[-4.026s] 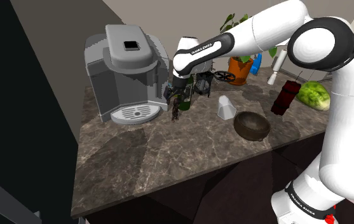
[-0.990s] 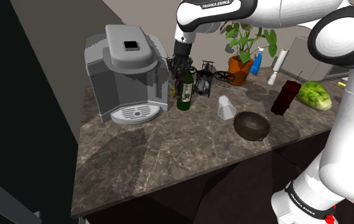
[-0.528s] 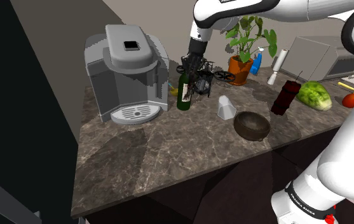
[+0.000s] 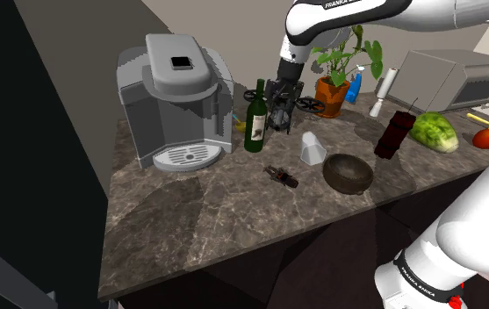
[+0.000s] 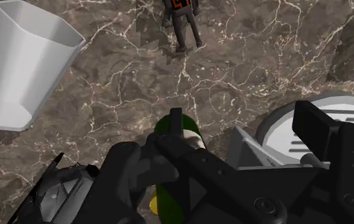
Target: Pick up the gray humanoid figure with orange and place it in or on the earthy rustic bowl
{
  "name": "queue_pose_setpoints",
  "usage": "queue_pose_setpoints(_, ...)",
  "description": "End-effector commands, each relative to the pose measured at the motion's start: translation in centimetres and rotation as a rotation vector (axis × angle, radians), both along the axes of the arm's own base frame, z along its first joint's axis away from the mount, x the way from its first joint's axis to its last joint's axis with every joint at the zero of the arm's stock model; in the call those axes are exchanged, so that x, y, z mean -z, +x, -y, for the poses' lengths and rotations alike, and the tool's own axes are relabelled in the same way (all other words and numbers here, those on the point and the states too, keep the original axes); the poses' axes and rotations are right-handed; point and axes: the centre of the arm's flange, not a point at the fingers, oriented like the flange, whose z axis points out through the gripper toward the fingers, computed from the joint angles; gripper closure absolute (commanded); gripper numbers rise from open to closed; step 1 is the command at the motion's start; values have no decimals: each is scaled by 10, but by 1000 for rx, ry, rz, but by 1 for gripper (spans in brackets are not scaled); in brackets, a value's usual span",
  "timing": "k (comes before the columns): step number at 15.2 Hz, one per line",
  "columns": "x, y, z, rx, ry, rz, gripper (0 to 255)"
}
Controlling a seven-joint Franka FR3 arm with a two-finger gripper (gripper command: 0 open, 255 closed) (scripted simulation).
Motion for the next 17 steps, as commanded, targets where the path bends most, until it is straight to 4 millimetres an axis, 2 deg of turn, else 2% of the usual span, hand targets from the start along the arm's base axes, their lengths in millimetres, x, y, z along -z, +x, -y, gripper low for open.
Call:
queue_pose_setpoints(1,22,-6,-2,-5,-3,-21,0)
queue_pose_setpoints(12,153,-50,-9,-35,-21,-148,0)
queue_pose_setpoints(17,182,-56,-11,-37,-23,-157,0)
